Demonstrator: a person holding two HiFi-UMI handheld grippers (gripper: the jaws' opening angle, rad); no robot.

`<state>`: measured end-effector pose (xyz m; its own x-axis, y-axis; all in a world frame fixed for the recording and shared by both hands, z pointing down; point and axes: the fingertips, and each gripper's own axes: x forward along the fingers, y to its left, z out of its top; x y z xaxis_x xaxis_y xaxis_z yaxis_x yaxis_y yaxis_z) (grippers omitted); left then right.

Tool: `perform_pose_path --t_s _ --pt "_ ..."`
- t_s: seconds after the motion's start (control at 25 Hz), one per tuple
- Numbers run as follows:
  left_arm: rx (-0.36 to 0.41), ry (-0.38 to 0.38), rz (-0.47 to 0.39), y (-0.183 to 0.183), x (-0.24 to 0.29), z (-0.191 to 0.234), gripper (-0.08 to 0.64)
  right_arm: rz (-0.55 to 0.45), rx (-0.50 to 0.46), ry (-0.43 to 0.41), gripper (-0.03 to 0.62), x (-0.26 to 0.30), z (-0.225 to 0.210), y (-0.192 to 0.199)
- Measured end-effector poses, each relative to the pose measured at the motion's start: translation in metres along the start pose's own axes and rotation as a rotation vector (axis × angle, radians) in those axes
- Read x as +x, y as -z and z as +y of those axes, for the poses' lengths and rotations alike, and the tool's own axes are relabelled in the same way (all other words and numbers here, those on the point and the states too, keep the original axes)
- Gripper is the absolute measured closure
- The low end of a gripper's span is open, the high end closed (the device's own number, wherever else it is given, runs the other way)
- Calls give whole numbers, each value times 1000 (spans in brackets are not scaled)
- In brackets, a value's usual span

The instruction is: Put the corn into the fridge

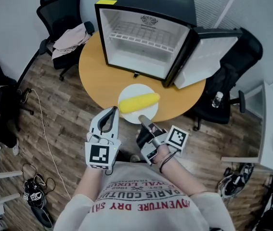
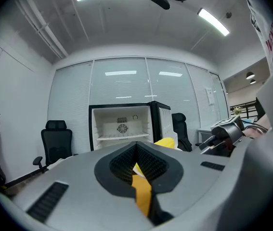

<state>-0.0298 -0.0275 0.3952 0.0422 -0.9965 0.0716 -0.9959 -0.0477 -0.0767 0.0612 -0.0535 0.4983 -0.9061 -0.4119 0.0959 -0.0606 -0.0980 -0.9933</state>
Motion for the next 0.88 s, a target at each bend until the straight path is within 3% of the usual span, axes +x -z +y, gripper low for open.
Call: perform_pose_path --t_s 0.56,0.88 --pt "18 170 -5 -2 140 53 535 -192 16 15 557 85 12 -97" --pt "31 298 -19 -5 205 107 535 -314 7 -27 557 155 35 -126"
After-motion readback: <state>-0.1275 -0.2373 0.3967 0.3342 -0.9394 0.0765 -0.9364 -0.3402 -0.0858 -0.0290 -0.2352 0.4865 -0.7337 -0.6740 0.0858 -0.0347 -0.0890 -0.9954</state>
